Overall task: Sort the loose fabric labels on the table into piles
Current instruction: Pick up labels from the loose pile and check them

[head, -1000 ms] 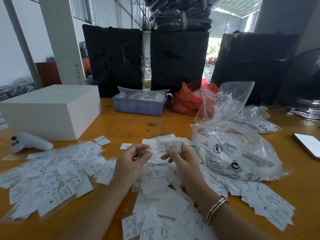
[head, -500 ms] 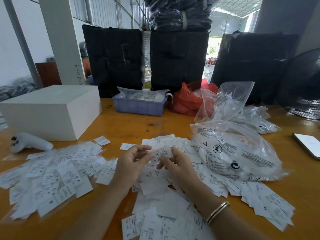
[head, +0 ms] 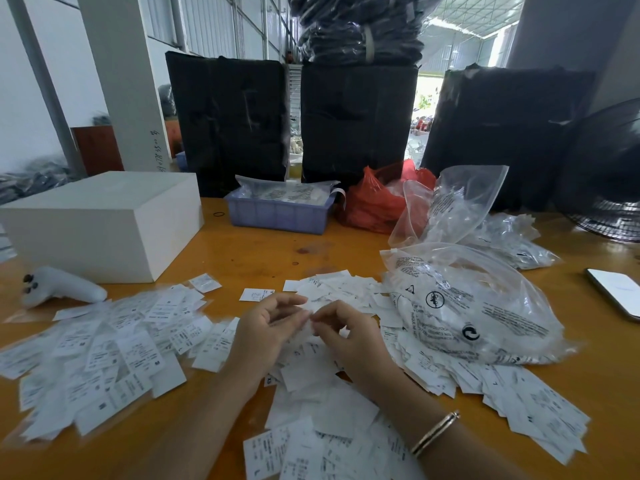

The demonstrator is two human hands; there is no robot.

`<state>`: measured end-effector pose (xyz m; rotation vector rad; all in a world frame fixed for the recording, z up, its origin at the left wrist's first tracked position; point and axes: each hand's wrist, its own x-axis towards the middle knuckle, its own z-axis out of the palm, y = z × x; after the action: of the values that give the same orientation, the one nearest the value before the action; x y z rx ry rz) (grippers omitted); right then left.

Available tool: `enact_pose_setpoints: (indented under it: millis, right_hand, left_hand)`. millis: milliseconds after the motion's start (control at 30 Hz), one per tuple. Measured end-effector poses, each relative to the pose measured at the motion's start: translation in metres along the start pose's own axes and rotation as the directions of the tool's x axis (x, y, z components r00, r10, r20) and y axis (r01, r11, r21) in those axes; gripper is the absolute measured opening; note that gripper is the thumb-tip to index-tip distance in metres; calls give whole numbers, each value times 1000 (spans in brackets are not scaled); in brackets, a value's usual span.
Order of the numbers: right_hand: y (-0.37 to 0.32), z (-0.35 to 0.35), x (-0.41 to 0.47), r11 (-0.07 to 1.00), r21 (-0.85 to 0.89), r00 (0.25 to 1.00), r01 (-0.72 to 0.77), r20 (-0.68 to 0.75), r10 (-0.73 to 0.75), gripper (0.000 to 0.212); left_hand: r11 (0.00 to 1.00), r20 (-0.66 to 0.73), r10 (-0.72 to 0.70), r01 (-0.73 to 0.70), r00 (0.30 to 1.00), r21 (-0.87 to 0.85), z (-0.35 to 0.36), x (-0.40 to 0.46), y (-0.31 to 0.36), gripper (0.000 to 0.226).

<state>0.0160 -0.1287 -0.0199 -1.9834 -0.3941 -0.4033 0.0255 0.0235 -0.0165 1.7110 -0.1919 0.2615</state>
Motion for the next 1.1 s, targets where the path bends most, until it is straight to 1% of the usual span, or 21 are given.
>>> enact_pose_setpoints:
  millis: [100,200,267,300,333,400,467,500,533,567,633,700,733,767,800,833,867,933,1000,1067,1100]
  right_hand:
    - [-1,0,-1,999,-30,999,21,33,-20,16]
    - [-4,-7,1,999,-32,999,7,-35,-8,23]
    - [-6,-21,7,999,-36,989,-15,-147,9,24]
    - [-7,-31,12,999,-21,974,-32,-224,27,22]
    - [-6,-43,17,999,2,949,-45,-311,43,20]
    - [-1,-71,26,998,16,873,-63,-483,63,19]
    - [11,-99,34,991,-32,810,-130,-580,87,23]
    - [19,-113,38,976,-88,797,-198,-594,108,24]
    - [26,-127,42,943,-170,794,-285,-592,134,25]
    - [34,-139,44,887,-275,803,-371,-575,158,26]
    - [49,-158,44,708,-500,833,-498,-503,231,25]
    - [60,-167,40,536,-639,834,-552,-417,361,20]
    - [64,-167,38,478,-679,824,-557,-380,421,23]
    - [66,-165,36,444,-703,816,-556,-357,456,27]
    - [66,-163,36,429,-715,814,-552,-353,461,28]
    - [66,-160,36,432,-714,819,-551,-362,445,26]
    - [65,-157,37,447,-702,822,-554,-376,429,23]
    - [63,-154,38,496,-651,816,-574,-403,414,18]
    - [63,-154,37,515,-619,804,-593,-425,415,26]
    - [64,-155,37,492,-643,808,-588,-435,397,34]
    - [64,-155,36,477,-654,809,-587,-447,383,37]
  left_hand:
    - [1000,-2,3,-3,1000,8,-1,0,2,13]
    - [1000,-75,4,-2,997,26,-7,3,3,9]
    - [998,-162,-17,27,987,61,-12,6,2,7]
    - [993,-210,-15,39,978,112,-14,8,1,8]
    - [982,-254,9,40,967,185,-17,9,-1,8]
    - [943,-313,90,20,945,331,-21,12,-3,12]
    - [901,-338,149,13,929,433,-27,14,-6,15]
    - [875,-337,170,16,926,484,-30,15,-8,16]
    - [846,-333,185,23,925,533,-34,16,-10,17]
    - [817,-331,193,35,924,575,-37,16,-12,17]
    - [761,-337,190,79,922,644,-44,16,-14,20]
    - [660,-342,192,137,920,738,-48,14,-14,25]
    - [601,-343,193,165,919,782,-49,13,-14,27]
    - [559,-338,195,179,921,810,-49,13,-13,28]
    - [541,-320,205,166,925,824,-47,13,-12,28]
    - [547,-287,229,121,930,828,-45,13,-11,27]
    - [564,-234,264,47,936,824,-42,13,-10,26]
    - [605,-82,348,-157,934,781,-34,11,-9,23]
    - [614,89,391,-332,916,716,-25,7,-8,20]
    - [621,221,383,-427,897,657,-18,4,-8,18]
    - [625,262,379,-454,888,635,-16,3,-9,18]
